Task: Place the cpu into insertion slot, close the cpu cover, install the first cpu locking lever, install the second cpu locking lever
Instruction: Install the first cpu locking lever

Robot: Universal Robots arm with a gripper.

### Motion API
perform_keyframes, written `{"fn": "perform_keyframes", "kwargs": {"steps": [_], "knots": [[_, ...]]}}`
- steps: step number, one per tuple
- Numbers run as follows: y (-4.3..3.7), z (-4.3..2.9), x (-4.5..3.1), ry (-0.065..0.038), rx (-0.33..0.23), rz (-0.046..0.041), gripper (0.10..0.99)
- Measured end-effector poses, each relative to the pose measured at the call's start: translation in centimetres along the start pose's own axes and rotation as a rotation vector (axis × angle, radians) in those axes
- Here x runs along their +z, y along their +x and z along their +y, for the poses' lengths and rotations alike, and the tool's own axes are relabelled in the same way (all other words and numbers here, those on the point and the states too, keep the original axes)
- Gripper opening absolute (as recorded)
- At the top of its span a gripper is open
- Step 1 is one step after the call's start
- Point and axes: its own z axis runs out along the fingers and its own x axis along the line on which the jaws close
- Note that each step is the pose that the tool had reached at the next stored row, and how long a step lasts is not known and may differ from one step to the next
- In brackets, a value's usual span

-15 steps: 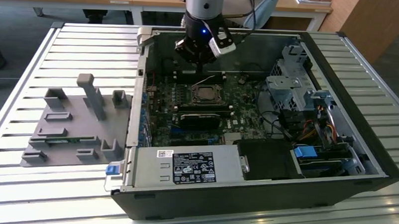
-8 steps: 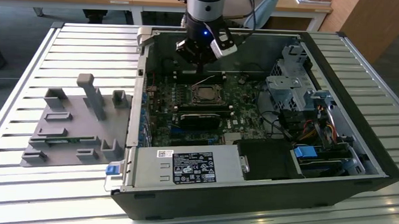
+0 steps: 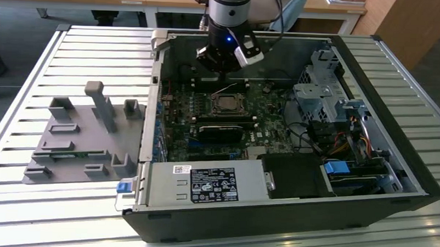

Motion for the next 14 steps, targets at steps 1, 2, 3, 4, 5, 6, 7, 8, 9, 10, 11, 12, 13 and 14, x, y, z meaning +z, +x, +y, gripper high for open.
{"fn": "perform_keyframes", "kwargs": {"steps": [1, 2, 3, 4, 5, 6, 7, 8, 9, 10, 11, 12, 13, 14], "knots": [[-0.05, -0.01, 0.13, 0.000, 0.000, -0.0001, 0.106], [-0.11, -0.02, 0.26, 0.000, 0.000, 0.0000, 0.106], [-0.17, -0.03, 0.38, 0.000, 0.000, -0.0001, 0.106], [-0.24, -0.04, 0.49, 0.000, 0.000, -0.0001, 0.106], [-0.34, -0.05, 0.57, 0.000, 0.002, -0.0003, 0.106], [-0.44, -0.05, 0.64, 0.000, 0.006, -0.0006, 0.106], [-0.54, -0.06, 0.70, 0.000, 0.010, -0.0009, 0.106], [-0.65, -0.06, 0.75, 0.000, 0.012, -0.0012, 0.106], [-0.76, -0.06, 0.79, 0.000, 0.014, -0.0012, 0.106], [-0.85, -0.07, 0.83, 0.000, 0.015, -0.0013, 0.106], [-0.93, -0.07, 0.86, 0.000, 0.015, -0.0014, 0.106], [-0.98, -0.07, 0.90, 0.000, 0.015, -0.0014, 0.106], [-1.02, -0.08, 0.94, 0.000, 0.015, -0.0015, 0.106], [-1.06, -0.08, 0.97, 0.000, 0.015, -0.0014, 0.106]]}}
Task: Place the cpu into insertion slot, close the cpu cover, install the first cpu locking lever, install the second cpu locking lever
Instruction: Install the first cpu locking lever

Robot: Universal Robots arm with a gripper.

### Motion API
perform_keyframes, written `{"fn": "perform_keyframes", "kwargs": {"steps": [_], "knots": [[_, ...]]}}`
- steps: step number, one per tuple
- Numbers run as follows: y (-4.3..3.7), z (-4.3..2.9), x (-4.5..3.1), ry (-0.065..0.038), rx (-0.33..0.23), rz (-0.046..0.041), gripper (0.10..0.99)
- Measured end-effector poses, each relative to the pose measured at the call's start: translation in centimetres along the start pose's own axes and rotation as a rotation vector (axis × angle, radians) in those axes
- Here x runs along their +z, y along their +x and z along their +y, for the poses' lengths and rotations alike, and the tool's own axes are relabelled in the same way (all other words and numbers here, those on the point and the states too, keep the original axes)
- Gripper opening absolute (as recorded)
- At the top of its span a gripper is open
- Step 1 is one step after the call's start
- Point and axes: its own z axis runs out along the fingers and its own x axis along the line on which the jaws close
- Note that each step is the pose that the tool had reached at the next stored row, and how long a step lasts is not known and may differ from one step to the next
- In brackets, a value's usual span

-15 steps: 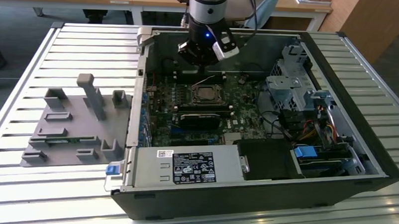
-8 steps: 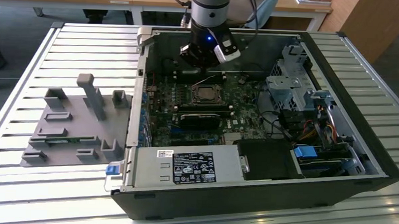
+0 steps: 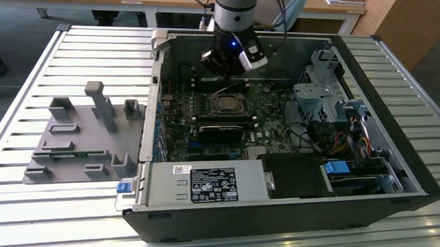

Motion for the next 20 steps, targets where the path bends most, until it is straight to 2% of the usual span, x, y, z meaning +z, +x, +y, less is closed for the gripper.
{"fn": "perform_keyframes", "kwargs": {"steps": [20], "knots": [[-0.52, -0.03, 0.47, 0.000, 0.000, -0.0001, 0.106]]}}
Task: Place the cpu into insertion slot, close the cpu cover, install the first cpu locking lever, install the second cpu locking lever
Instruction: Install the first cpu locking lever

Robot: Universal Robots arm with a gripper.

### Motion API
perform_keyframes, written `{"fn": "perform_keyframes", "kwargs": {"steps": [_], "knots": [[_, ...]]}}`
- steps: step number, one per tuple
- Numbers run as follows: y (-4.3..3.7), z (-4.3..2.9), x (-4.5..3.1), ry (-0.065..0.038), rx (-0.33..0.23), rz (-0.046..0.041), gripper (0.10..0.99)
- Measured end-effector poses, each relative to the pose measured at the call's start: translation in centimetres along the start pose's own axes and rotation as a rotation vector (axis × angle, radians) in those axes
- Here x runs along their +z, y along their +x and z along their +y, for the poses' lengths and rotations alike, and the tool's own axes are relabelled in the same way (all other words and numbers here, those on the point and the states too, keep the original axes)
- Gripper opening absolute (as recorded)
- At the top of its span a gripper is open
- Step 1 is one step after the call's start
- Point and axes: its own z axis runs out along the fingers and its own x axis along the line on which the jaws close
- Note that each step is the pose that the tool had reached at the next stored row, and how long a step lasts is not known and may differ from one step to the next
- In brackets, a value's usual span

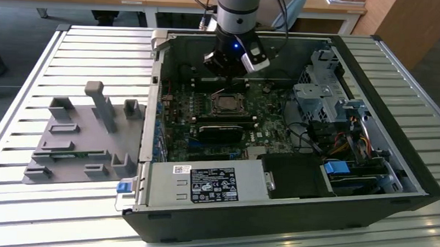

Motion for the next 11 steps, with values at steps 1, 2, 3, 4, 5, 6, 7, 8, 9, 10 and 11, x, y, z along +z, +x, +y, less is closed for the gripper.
{"fn": "perform_keyframes", "kwargs": {"steps": [1, 2, 3, 4, 5, 6, 7, 8, 9, 10, 11], "knots": [[-0.04, 0.00, 0.04, 0.000, 0.000, 0.0000, 0.106], [-0.09, -0.01, 0.09, 0.000, 0.000, 0.0000, 0.106], [-0.14, -0.01, 0.13, 0.000, 0.001, 0.0000, 0.106], [-0.21, 0.00, 0.16, 0.000, 0.001, 0.0000, 0.106], [-0.27, 0.01, 0.20, 0.000, 0.002, 0.0001, 0.106], [-0.31, 0.02, 0.25, 0.000, 0.002, -0.0002, 0.106], [-0.35, 0.02, 0.29, 0.000, 0.002, -0.0002, 0.106], [-0.40, 0.02, 0.32, 0.000, 0.002, -0.0001, 0.106], [-0.43, 0.04, 0.36, 0.000, 0.003, -0.0001, 0.106], [-0.46, 0.05, 0.40, 0.000, 0.003, -0.0002, 0.106], [-0.48, 0.08, 0.44, 0.000, 0.003, -0.0002, 0.106]]}}
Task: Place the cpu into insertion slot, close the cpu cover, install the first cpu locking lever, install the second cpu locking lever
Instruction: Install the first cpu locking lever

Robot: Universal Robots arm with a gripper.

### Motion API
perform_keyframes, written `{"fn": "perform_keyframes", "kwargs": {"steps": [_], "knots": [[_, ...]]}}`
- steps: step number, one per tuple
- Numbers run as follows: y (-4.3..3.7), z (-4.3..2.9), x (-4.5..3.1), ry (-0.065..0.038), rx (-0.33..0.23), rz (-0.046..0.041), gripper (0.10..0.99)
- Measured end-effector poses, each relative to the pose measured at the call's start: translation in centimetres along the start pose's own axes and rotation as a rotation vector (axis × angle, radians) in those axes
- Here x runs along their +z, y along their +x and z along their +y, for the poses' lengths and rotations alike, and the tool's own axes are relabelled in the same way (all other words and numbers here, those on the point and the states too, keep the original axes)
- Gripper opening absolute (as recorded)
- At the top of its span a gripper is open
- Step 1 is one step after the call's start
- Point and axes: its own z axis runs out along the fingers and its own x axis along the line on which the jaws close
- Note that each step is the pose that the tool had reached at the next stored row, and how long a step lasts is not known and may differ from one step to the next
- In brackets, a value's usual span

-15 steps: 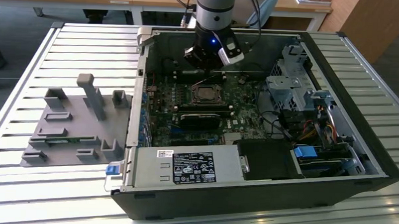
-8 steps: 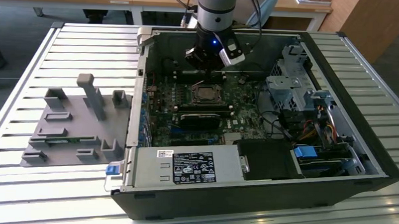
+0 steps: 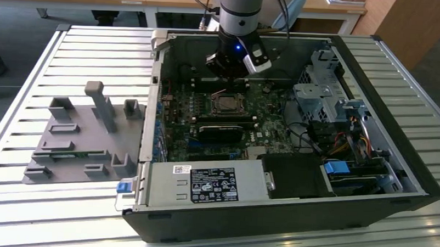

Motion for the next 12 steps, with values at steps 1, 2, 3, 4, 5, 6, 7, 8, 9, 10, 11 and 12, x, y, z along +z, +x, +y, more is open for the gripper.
{"fn": "perform_keyframes", "kwargs": {"steps": [1, 2, 3, 4, 5, 6, 7, 8, 9, 10, 11, 12], "knots": [[-0.03, 0.03, 0.04, 0.000, 0.000, 0.0000, 0.106], [-0.06, 0.07, 0.08, 0.000, 0.000, 0.0000, 0.106], [-0.08, 0.10, 0.12, 0.000, 0.000, -0.0001, 0.106], [-0.12, 0.13, 0.15, 0.000, 0.000, 0.0000, 0.106], [-0.17, 0.17, 0.19, 0.000, 0.000, 0.0000, 0.106], [-0.22, 0.20, 0.24, 0.000, 0.001, -0.0002, 0.106], [-0.26, 0.22, 0.28, 0.000, 0.001, -0.0002, 0.106], [-0.30, 0.24, 0.33, 0.000, 0.002, -0.0002, 0.106], [-0.33, 0.26, 0.37, 0.000, 0.002, -0.0002, 0.106], [-0.34, 0.26, 0.42, 0.000, 0.003, -0.0002, 0.106], [-0.36, 0.26, 0.47, 0.000, 0.003, -0.0003, 0.106], [-0.39, 0.27, 0.52, 0.000, 0.003, -0.0003, 0.106]]}}
